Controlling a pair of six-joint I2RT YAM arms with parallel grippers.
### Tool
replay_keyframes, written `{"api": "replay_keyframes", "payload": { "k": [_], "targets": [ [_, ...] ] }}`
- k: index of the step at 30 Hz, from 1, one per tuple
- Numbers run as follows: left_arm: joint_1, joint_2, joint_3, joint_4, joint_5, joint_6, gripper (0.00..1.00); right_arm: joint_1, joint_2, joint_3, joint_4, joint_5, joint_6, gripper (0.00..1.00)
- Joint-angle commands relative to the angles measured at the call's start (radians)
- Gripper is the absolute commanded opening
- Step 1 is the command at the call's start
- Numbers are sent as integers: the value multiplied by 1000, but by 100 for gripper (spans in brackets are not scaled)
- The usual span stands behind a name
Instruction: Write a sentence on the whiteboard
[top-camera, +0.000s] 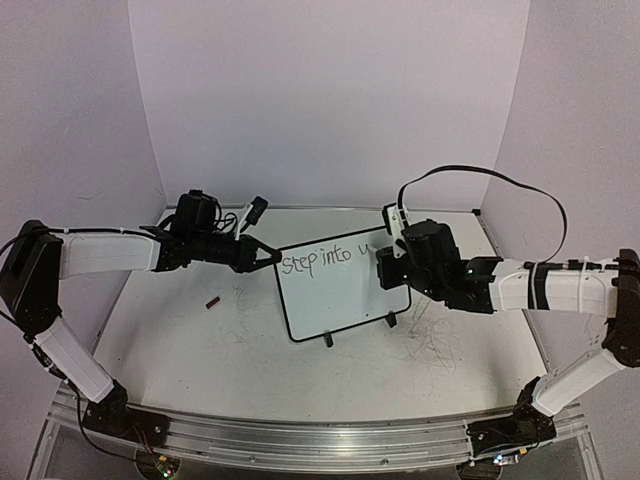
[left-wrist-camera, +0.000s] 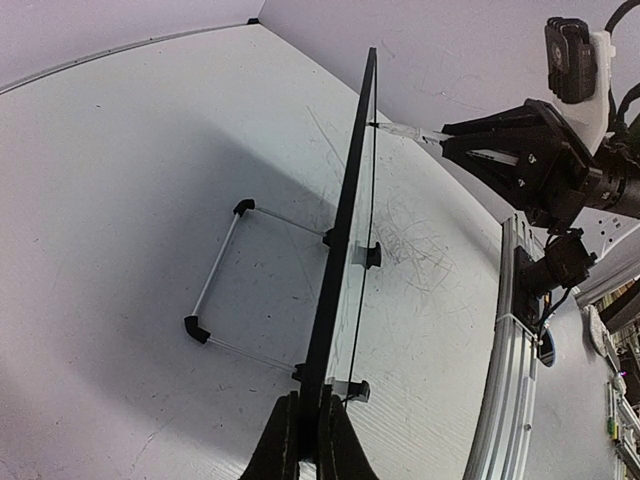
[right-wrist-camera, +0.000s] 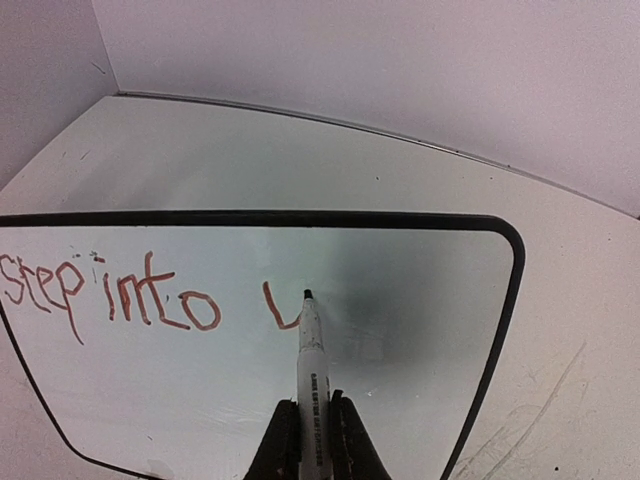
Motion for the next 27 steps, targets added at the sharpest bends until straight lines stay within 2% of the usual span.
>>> {"api": "replay_keyframes", "payload": {
  "k": [1,27],
  "targets": [
    [3,-26,-16,-23,-94,51,0,-10,22,55,37,28,-18,0],
    [-3,-21,-14,-23,-97,56,0,-9,-43,-51,-8,-9,44,0]
  ]
}}
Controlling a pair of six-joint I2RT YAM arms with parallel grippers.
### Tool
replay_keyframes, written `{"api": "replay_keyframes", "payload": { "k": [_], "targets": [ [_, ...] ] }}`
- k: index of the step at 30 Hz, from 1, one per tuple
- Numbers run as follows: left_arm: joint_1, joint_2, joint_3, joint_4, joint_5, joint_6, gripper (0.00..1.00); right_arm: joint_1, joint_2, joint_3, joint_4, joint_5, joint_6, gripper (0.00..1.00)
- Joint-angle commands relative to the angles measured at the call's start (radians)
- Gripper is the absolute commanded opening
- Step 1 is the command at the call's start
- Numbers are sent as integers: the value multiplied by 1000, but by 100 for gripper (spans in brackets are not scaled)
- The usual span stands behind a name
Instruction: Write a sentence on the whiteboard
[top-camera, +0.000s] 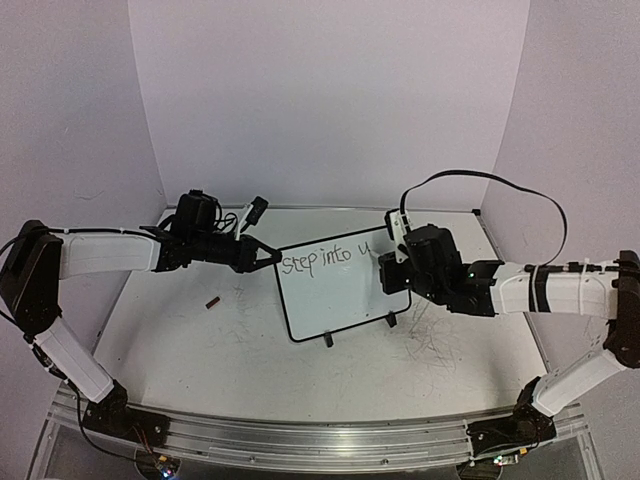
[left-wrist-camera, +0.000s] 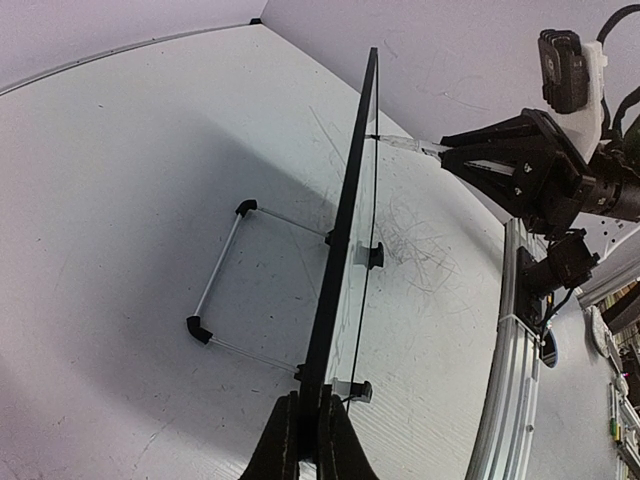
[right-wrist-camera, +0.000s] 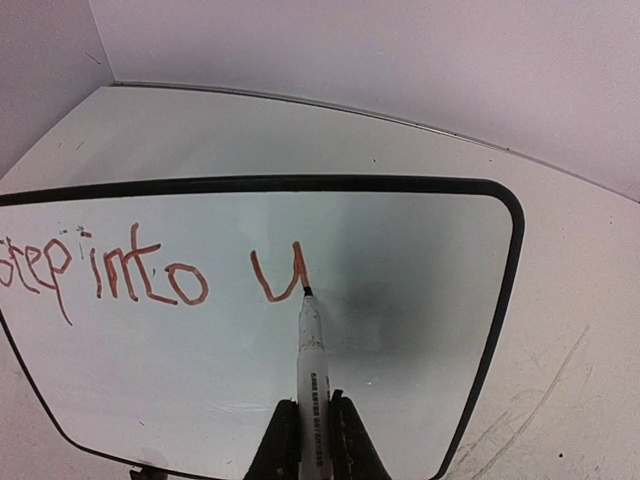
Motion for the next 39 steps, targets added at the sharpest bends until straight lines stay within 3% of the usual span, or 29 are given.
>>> {"api": "replay_keyframes", "payload": {
  "k": [1,32,39],
  "targets": [
    [-1,-20,-13,-24,-88,55,0,-5,-36,-22,-6,-5,21,0],
    [-9,-26,-15,-28,-95,63,0,41,20,36,-9,-21,37,0],
    [-10,-29,-15,-28,-97,64,0,17,-64,4,3,-25,43,0]
  ]
}}
